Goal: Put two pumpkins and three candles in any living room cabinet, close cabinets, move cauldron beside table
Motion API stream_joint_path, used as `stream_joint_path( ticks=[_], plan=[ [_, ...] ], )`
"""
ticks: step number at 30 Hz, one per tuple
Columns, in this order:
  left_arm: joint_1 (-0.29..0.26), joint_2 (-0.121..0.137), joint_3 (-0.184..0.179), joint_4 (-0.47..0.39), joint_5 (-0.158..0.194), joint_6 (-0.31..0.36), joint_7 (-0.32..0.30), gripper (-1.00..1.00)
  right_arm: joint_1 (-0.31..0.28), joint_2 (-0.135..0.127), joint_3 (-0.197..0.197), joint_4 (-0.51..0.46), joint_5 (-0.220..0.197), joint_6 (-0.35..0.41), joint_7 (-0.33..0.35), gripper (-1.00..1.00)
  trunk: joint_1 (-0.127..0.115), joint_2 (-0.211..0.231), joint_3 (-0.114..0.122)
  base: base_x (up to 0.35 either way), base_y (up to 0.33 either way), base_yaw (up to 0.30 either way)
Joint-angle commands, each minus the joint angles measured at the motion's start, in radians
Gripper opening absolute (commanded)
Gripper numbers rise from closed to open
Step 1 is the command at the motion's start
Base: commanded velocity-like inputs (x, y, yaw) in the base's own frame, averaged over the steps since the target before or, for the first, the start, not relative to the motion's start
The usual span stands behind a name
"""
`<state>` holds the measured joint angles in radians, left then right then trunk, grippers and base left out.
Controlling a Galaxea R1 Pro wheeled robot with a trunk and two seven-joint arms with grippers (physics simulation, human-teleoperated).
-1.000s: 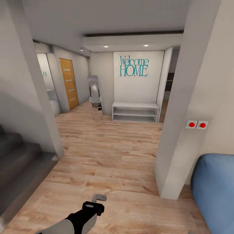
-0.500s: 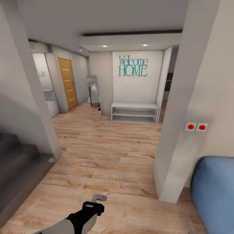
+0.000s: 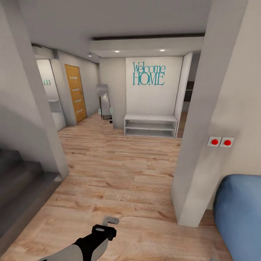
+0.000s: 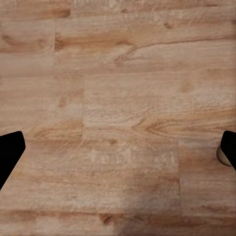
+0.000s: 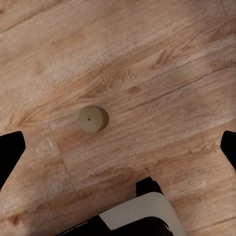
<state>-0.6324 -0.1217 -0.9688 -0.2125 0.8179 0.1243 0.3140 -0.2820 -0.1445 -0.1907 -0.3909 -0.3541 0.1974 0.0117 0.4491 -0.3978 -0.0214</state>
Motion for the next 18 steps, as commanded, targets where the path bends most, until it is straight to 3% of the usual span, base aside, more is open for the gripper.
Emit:
stream_joint_path(
  ticks=[1, 7, 18],
  plan=[
    [-0.001, 0.001, -0.008, -0.002, 0.006, 0.005, 0.007, 1.0, 0.0, 0.0, -0.004, -0.002, -0.006, 0.005, 0.001, 1.0, 0.001, -0.002, -0.002, 0.172, -0.006, 0.0],
    [-0.001, 0.001, -0.008, -0.002, 0.006, 0.005, 0.007, 1.0, 0.0, 0.0, -0.004, -0.002, -0.006, 0.005, 0.001, 1.0, 0.001, -0.002, -0.002, 0.213, -0.096, 0.0],
    [-0.001, 0.003, -0.008, -0.01, 0.008, 0.004, 0.01, 1.0, 0.0, 0.0, -0.004, -0.002, -0.006, 0.006, 0.001, 1.0, 0.001, -0.002, -0.002, 0.116, -0.027, 0.0]
  ],
)
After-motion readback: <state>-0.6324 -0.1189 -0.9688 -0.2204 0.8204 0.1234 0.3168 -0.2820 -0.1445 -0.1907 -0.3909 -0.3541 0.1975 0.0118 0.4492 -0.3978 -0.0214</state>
